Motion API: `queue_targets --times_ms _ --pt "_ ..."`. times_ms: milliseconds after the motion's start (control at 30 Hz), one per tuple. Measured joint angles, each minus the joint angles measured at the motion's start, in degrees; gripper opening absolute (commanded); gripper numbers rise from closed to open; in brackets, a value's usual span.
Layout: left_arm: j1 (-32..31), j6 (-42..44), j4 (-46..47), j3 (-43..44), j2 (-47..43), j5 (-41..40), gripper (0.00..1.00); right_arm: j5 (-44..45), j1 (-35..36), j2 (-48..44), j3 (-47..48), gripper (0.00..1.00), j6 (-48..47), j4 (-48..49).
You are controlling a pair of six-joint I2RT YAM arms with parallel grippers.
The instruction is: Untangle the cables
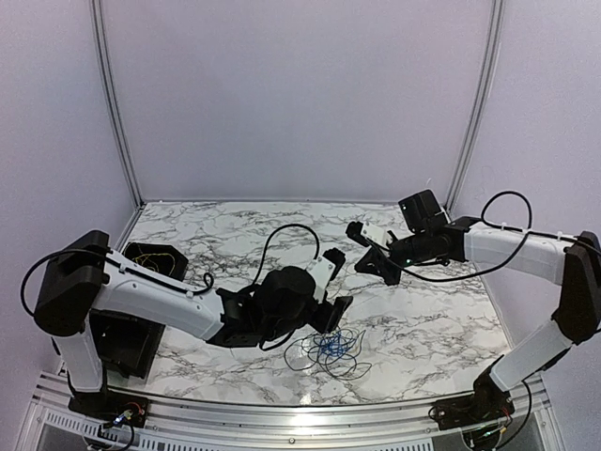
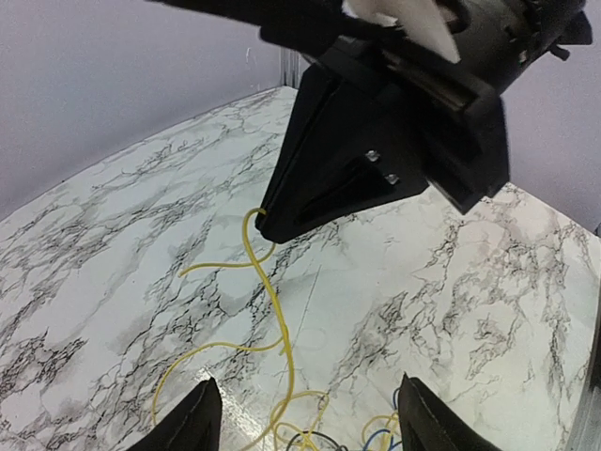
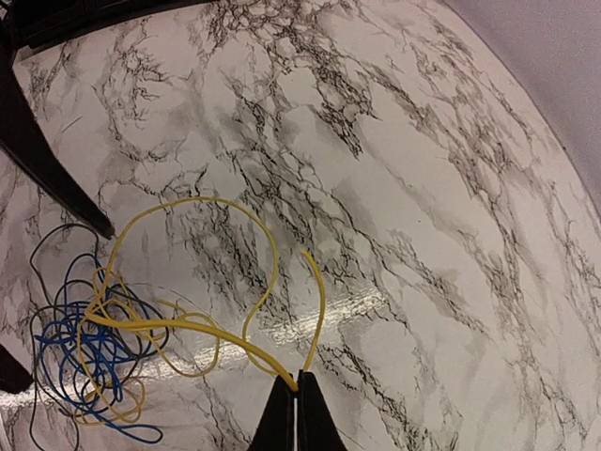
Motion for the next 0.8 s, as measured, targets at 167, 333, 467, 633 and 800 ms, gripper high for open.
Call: queue_targets --times_ms 167,333,467,633,800 --pt "4.0 1.9 -2.8 3.3 2.3 3.4 0.57 -0.2 0.0 -1.0 -0.8 0.00 0.0 0.4" --pt "6.4 4.9 -4.3 6.6 5.1 6.0 0.26 -0.3 0.0 -2.0 -1.3 0.00 0.0 0.6" --pt "7.0 6.5 -5.8 6.9 5.5 7.9 0.00 -0.1 0.0 -2.7 -1.7 0.08 0.0 1.4" --pt "7.0 9.0 -7.2 5.8 3.4 9.2 0.00 1.3 0.0 -2.8 -3.3 0.42 -0.8 2.2" --pt "7.3 12.6 -14.2 5.2 -4.7 7.0 0.00 5.0 -0.1 -1.6 -4.8 0.48 -2.5 2.6"
